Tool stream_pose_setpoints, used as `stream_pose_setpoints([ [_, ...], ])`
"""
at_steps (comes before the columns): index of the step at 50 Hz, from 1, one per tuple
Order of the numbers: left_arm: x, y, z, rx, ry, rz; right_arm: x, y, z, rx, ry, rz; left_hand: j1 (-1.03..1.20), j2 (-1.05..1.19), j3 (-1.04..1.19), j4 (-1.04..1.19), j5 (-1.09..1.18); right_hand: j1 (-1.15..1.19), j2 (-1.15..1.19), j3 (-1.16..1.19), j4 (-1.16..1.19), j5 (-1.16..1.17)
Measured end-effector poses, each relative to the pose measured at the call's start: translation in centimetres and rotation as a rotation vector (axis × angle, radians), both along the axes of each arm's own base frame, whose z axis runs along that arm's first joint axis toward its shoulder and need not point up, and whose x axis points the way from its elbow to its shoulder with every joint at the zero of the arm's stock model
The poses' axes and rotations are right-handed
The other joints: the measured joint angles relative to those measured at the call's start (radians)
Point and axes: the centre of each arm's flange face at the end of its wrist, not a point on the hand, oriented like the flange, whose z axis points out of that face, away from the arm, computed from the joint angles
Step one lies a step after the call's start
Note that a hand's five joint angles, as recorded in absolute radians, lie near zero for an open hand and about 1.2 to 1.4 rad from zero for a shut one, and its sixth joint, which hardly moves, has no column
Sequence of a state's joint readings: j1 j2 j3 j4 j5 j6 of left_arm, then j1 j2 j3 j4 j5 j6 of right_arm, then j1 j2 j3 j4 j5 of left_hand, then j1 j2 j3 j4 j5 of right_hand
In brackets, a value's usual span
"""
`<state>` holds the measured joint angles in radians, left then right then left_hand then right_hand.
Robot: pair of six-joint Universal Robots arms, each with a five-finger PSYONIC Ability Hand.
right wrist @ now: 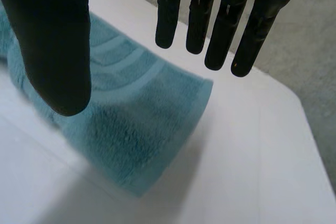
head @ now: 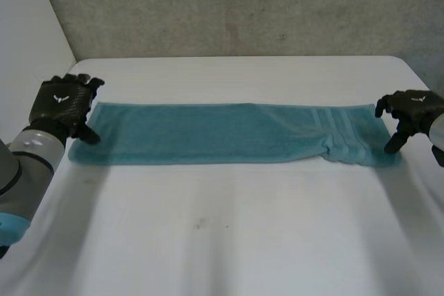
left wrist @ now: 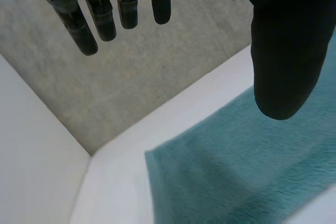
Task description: Fold the laundry
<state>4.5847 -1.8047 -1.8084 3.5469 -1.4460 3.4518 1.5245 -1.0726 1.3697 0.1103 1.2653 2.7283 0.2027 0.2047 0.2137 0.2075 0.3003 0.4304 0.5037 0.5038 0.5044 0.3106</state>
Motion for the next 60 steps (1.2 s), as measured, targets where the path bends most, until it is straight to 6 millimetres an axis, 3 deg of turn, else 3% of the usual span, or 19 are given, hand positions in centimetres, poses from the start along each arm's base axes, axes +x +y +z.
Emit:
stream_pose_setpoints([
  [9, 0.6, -0.1, -0.5, 0.032, 0.028, 0.020, -0.8, -1.1, -4.4, 0.039, 0.004, -0.009, 0.000, 0.000, 0.000, 0.000, 0.000, 0.043, 0.053, 0.054, 0.050, 0.052],
  [15, 0.5, 0.0, -0.7, 0.034, 0.021, 0.015, -0.9, -1.5, -5.6, 0.058, 0.010, -0.012, 0.000, 0.000, 0.000, 0.000, 0.000, 0.141, 0.165, 0.163, 0.160, 0.156],
  [18, 0.3, 0.2, -0.8, 0.037, 0.018, 0.011, -1.1, -1.9, -6.1, 0.062, 0.023, -0.018, 0.000, 0.000, 0.000, 0.000, 0.000, 0.496, 0.592, 0.584, 0.585, 0.572],
  [20, 0.3, 0.2, -0.9, 0.038, 0.017, 0.010, -1.3, -2.1, -6.1, 0.060, 0.029, -0.022, 0.000, 0.000, 0.000, 0.000, 0.000, 0.519, 0.651, 0.640, 0.645, 0.631],
  [33, 0.4, 0.3, -0.8, 0.037, 0.014, 0.012, -7.7, -5.7, -3.9, -0.063, 0.268, -0.202, 0.000, 0.000, 0.000, 0.000, 0.000, 0.519, 0.668, 0.677, 0.688, 0.652],
  [35, 0.4, 0.3, -0.8, 0.036, 0.014, 0.014, -9.9, -6.7, -2.7, -0.101, 0.375, -0.261, 0.000, 0.000, 0.000, 0.000, 0.000, 0.519, 0.668, 0.677, 0.688, 0.652],
  [37, 0.4, 0.3, -0.8, 0.036, 0.014, 0.014, -9.9, -6.7, -2.7, -0.101, 0.375, -0.261, 0.000, 0.000, 0.000, 0.000, 0.000, 0.519, 0.668, 0.677, 0.688, 0.652],
  [39, 0.5, 0.3, -0.7, 0.034, 0.014, 0.016, -11.7, -7.6, -1.1, -0.148, 0.489, -0.311, 0.000, 0.000, 0.000, 0.000, 0.000, 0.519, 0.668, 0.677, 0.688, 0.652],
  [42, 0.5, 0.3, -0.7, 0.033, 0.015, 0.017, -11.7, -8.0, 0.1, -0.183, 0.517, -0.319, 0.000, 0.000, 0.000, 0.000, 0.000, 0.519, 0.668, 0.677, 0.688, 0.652],
  [48, 0.6, 0.3, -0.6, 0.030, 0.015, 0.018, -8.6, -8.1, 2.0, -0.255, 0.480, -0.269, 0.000, 0.000, 0.000, 0.000, 0.000, 0.519, 0.668, 0.677, 0.688, 0.653],
  [49, 0.6, 0.2, -0.6, 0.029, 0.015, 0.019, -6.5, -7.9, 2.7, -0.288, 0.452, -0.230, 0.000, 0.000, 0.000, 0.000, 0.000, 0.519, 0.668, 0.677, 0.688, 0.663],
  [52, 0.6, 0.2, -0.5, 0.027, 0.015, 0.021, 2.1, -6.1, 4.8, -0.413, 0.333, -0.036, 0.000, 0.000, 0.000, 0.000, 0.000, 0.519, 0.668, 0.684, 0.688, 0.664],
  [53, 0.6, 0.2, -0.5, 0.027, 0.015, 0.021, 2.1, -6.1, 4.8, -0.413, 0.333, -0.036, 0.000, 0.000, 0.000, 0.000, 0.000, 0.519, 0.668, 0.684, 0.688, 0.664],
  [54, 0.6, 0.2, -0.5, 0.027, 0.014, 0.021, 5.8, -4.9, 5.5, -0.463, 0.282, 0.055, 0.000, 0.000, 0.000, 0.000, 0.000, 0.519, 0.668, 0.685, 0.688, 0.664],
  [56, 0.6, 0.2, -0.5, 0.025, 0.014, 0.022, 9.6, -3.4, 6.0, -0.517, 0.226, 0.154, 0.000, 0.000, 0.000, 0.000, 0.000, 0.519, 0.668, 0.685, 0.688, 0.664],
  [58, 0.7, 0.2, -0.4, 0.022, 0.015, 0.024, 14.9, -0.6, 6.3, -0.585, 0.145, 0.299, 0.000, 0.000, 0.000, 0.000, 0.000, 0.519, 0.668, 0.685, 0.688, 0.664],
  [60, 0.8, 0.1, -0.3, 0.018, 0.015, 0.026, 18.5, 1.7, 6.3, -0.625, 0.087, 0.402, 0.000, 0.000, 0.000, 0.000, 0.000, 0.519, 0.668, 0.685, 0.688, 0.665],
])
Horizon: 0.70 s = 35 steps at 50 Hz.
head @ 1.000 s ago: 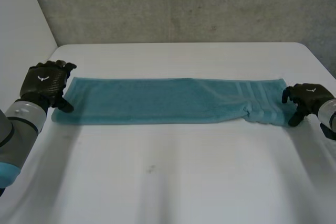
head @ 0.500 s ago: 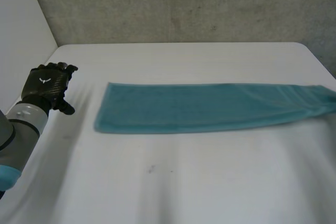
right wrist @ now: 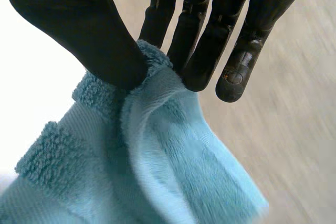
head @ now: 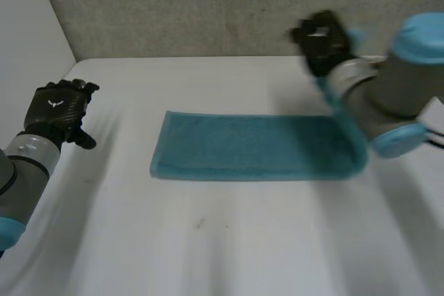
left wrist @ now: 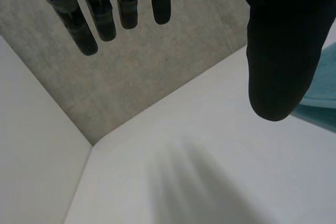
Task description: Fold the laundry
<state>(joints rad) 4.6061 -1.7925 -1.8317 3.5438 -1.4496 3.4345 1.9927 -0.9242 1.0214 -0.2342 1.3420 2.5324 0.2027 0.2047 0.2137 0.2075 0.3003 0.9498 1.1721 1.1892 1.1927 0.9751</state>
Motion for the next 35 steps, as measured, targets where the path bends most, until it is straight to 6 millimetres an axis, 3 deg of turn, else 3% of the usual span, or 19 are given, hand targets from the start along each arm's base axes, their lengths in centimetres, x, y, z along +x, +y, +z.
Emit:
stream_pose_setpoints([
  [4, 0.2, -0.1, 0.3, -0.008, 0.001, 0.006, 5.6, 4.3, -1.6, -0.007, -0.030, 0.200, 0.000, 0.000, 0.000, 0.000, 0.000, 0.000, 0.000, 0.000, 0.000, 0.003],
  [5, 0.2, -0.1, 0.3, -0.008, 0.001, 0.006, 5.6, 4.3, -1.6, -0.007, -0.030, 0.200, 0.000, 0.000, 0.000, 0.000, 0.000, 0.000, 0.000, 0.000, 0.000, 0.003],
  [7, 0.3, -0.1, 0.4, -0.011, 0.001, 0.010, 10.1, 9.1, -4.8, 0.028, -0.026, 0.385, 0.000, 0.000, 0.000, 0.000, 0.000, 0.000, 0.000, 0.000, 0.000, 0.004],
  [9, 0.3, -0.1, 0.4, -0.011, 0.001, 0.011, 10.9, 10.1, -5.7, 0.043, -0.019, 0.419, 0.000, 0.000, 0.000, 0.000, 0.000, 0.000, 0.000, 0.000, 0.000, 0.004],
  [13, 0.4, -0.1, 0.4, -0.011, 0.001, 0.011, 13.1, 13.7, -9.7, 0.111, 0.027, 0.524, 0.000, 0.000, 0.000, 0.000, 0.000, 0.000, 0.000, 0.000, 0.000, 0.005],
  [15, 0.3, -0.1, 0.4, -0.011, 0.002, 0.010, 13.3, 14.1, -10.5, 0.129, 0.039, 0.526, 0.000, 0.000, 0.000, 0.000, 0.000, -0.067, -0.068, -0.053, -0.052, -0.047],
  [16, 0.3, -0.1, 0.4, -0.011, 0.002, 0.009, 13.3, 14.1, -10.6, 0.131, 0.040, 0.523, 0.000, 0.000, 0.000, 0.000, 0.000, -0.067, -0.068, -0.053, -0.052, -0.047],
  [18, 0.3, -0.1, 0.4, -0.012, 0.002, 0.007, 13.2, 13.9, -10.5, 0.134, 0.041, 0.498, 0.000, 0.000, 0.000, 0.000, 0.000, -0.414, -0.485, -0.462, -0.461, -0.438],
  [19, 0.2, -0.1, 0.4, -0.013, 0.003, 0.006, 13.1, 13.7, -10.3, 0.133, 0.039, 0.484, 0.000, 0.000, 0.000, 0.000, 0.000, -0.414, -0.485, -0.462, -0.461, -0.438],
  [20, 0.2, -0.1, 0.5, -0.015, 0.003, 0.003, 12.8, 13.3, -9.9, 0.130, 0.033, 0.454, 0.000, 0.000, 0.000, 0.000, 0.000, -0.636, -0.753, -0.730, -0.730, -0.708],
  [22, 0.0, -0.1, 0.6, -0.020, 0.004, -0.002, 12.1, 12.3, -8.6, 0.124, 0.019, 0.385, 0.000, 0.000, 0.000, 0.000, 0.000, -0.737, -0.922, -0.932, -0.932, -0.887],
  [25, -0.3, -0.1, 0.8, -0.031, 0.005, -0.012, 10.7, 10.9, -6.9, 0.125, -0.001, 0.296, 0.000, 0.000, 0.000, 0.000, 0.000, -0.749, -0.954, -0.977, -0.963, -0.914],
  [29, -1.6, 0.0, 1.2, -0.053, 0.010, -0.052, 7.1, 8.6, -4.5, 0.173, -0.036, 0.142, 0.000, 0.000, 0.000, 0.000, 0.000, -0.749, -0.955, -0.977, -0.963, -0.914],
  [35, -5.1, 0.5, 1.8, -0.084, 0.021, -0.157, 1.1, 6.1, -4.4, 0.346, -0.081, -0.027, 0.000, 0.000, 0.000, 0.000, 0.000, -0.749, -0.955, -0.977, -0.963, -0.915],
])
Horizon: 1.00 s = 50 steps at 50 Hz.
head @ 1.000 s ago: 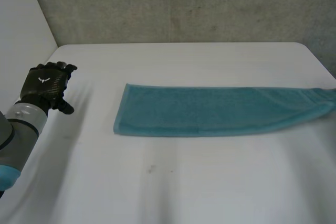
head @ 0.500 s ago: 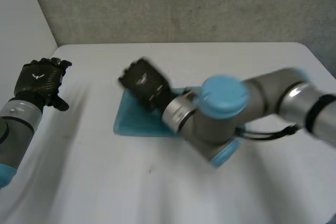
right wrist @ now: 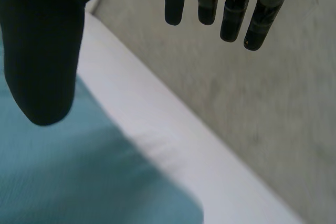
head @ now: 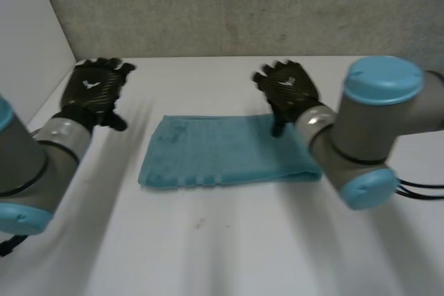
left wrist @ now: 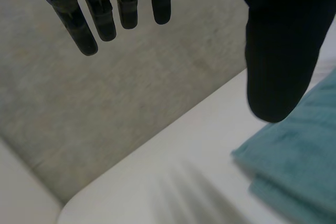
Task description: Fold the laundry
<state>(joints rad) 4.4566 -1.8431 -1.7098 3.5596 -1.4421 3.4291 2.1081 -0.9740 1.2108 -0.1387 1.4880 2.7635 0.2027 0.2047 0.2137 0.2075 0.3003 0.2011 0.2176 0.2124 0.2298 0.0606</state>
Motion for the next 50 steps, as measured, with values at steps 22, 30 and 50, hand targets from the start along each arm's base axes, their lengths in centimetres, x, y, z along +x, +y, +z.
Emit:
stream_pose_setpoints([
  [22, -6.2, 0.6, -3.8, 0.228, -0.008, -0.129, -9.8, -2.3, -9.1, 0.362, 0.026, -0.195, 0.000, 0.000, 0.000, 0.000, 0.000, 0.677, 0.933, 0.963, 0.954, 0.903],
  [30, -3.8, 1.6, -1.6, 0.211, 0.045, -0.046, -8.4, -5.0, -4.1, 0.106, 0.056, -0.211, 0.000, 0.000, 0.000, 0.000, 0.000, 0.725, 0.953, 0.967, 0.963, 0.916],
  [50, 1.2, 2.0, 2.3, 0.124, 0.096, 0.103, 11.4, 12.0, -6.7, -0.023, 0.257, 0.488, 0.000, 0.000, 0.000, 0.000, 0.000, 0.378, 0.546, 0.584, 0.572, 0.566],
])
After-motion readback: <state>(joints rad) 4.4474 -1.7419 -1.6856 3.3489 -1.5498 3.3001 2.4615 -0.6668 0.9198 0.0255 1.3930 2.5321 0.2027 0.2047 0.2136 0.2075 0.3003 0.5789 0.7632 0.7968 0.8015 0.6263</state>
